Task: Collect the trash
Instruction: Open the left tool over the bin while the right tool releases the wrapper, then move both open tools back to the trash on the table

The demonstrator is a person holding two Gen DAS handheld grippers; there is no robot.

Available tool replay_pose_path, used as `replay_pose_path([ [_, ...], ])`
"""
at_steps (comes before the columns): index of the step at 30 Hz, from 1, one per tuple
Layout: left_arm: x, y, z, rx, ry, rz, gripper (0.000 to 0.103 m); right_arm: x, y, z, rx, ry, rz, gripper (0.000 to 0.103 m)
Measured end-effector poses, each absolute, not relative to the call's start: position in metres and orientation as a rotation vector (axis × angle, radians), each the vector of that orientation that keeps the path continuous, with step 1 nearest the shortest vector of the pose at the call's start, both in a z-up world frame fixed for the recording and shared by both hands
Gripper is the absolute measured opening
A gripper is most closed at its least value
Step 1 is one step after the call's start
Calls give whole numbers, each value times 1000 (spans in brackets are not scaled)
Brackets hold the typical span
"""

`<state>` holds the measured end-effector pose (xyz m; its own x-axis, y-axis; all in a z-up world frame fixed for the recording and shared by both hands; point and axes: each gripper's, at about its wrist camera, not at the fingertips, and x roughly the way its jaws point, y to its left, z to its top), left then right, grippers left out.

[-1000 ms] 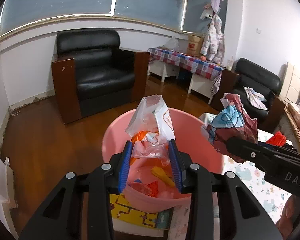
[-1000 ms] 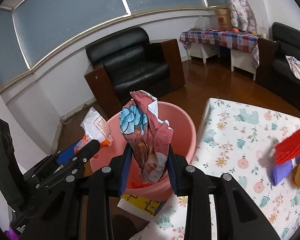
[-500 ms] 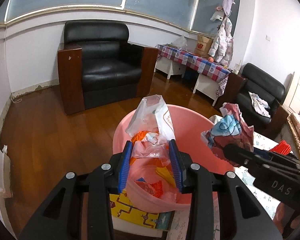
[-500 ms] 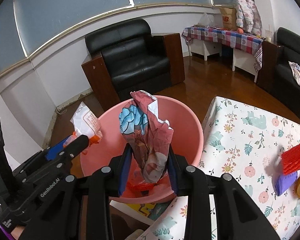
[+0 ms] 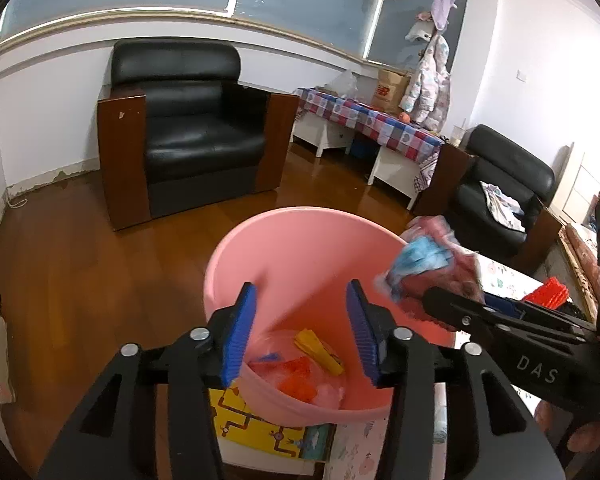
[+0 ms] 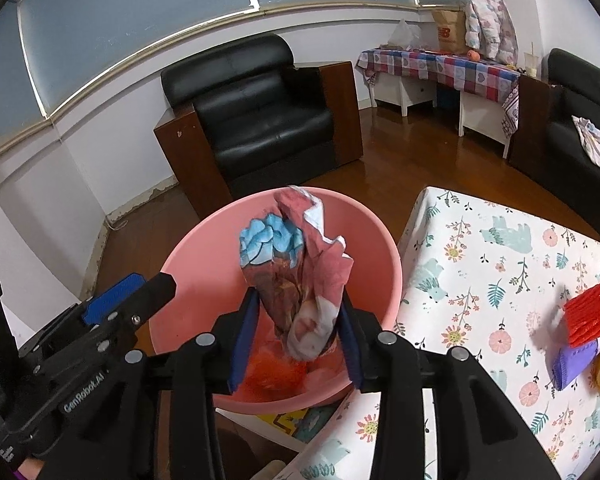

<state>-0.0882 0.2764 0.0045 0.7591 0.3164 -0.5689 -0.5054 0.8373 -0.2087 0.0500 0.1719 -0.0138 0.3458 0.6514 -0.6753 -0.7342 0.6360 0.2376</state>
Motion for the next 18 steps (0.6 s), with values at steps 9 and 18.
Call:
replay_pose_path([
  [9,-90,275,7,-381,540,439,57,53,159,-11,-82,808,901,56],
  [18,-88,256,15,-350,522,411,57,38,131,-5,-59,786,899,56],
])
